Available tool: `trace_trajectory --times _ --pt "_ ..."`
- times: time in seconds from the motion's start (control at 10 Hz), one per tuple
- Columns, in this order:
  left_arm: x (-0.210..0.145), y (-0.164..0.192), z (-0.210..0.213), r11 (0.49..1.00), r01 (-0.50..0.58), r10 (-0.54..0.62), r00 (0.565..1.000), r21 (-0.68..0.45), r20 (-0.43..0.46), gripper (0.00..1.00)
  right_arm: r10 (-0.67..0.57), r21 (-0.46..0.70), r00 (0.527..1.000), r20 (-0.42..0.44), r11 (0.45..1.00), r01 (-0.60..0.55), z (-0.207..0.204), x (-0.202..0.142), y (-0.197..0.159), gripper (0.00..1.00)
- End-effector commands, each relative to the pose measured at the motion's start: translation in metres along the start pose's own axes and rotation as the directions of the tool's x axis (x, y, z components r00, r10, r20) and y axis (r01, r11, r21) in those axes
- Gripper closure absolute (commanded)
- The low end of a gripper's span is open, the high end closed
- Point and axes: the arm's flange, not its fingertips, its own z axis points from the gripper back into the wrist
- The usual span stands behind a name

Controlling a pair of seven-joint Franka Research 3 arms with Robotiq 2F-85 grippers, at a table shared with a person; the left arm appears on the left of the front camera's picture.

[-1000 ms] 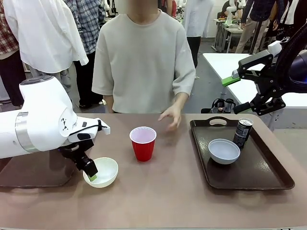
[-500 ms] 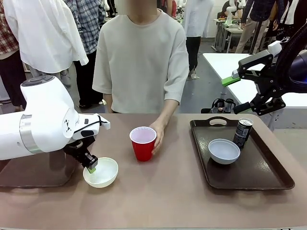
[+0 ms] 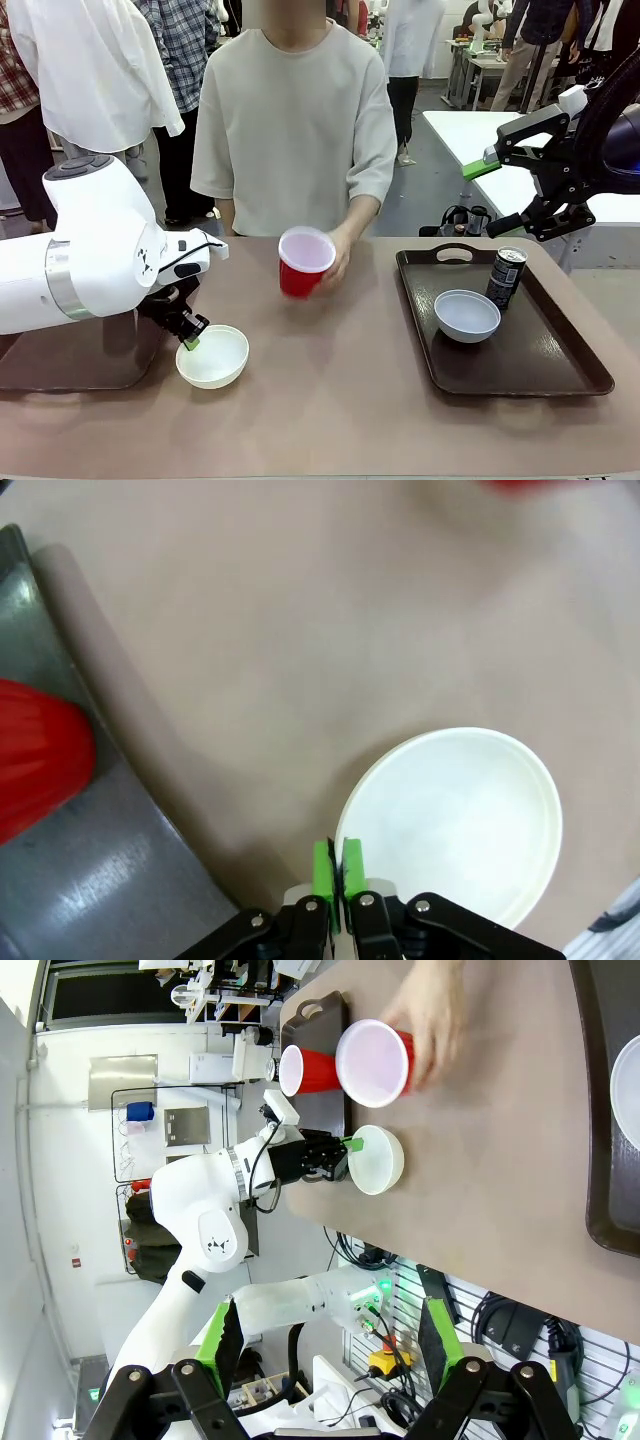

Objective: Prepare tableware on both trays.
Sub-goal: Pick up a Picnic Bowl from the table and place it on a Handle tray.

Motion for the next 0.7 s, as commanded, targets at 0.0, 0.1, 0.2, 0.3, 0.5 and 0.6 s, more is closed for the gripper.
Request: trace_trajectory --times 0.0,0.1,0.2,0.3,0.5,0.6 --pt "0.000 -0.015 0.004 0.992 -0.106 0.100 0.991 0.070 0.089 1.00 0.018 0.006 1.000 -0.013 1.000 -0.018 0.001 0.003 -0.001 0.08" --pt "0.000 -0.008 0.027 0.998 -0.055 0.057 0.998 -0.039 0.042 1.00 0.018 0.006 1.000 -0.013 1.000 -0.018 0.001 0.003 -0.001 0.08" --pt "0.002 -0.002 0.049 0.994 -0.107 0.107 0.994 -0.007 0.027 1.00 0.018 0.006 1.000 -0.013 1.000 -0.018 0.001 0.003 -0.001 0.08" --pt "0.006 0.002 0.075 0.993 -0.117 0.117 0.993 0.014 0.029 1.00 0.018 0.006 1.000 -0.013 1.000 -0.018 0.001 0.003 -0.001 0.08" --pt "0.018 0.010 0.118 0.985 -0.142 0.142 0.990 0.101 0.016 1.00 0.018 0.006 1.000 -0.013 1.000 -0.018 0.001 0.003 -0.001 0.08" --pt "0.023 0.014 0.132 0.979 -0.154 0.154 0.988 0.135 0.008 1.00 0.018 0.006 1.000 -0.013 1.000 -0.018 0.001 0.003 -0.001 0.08"
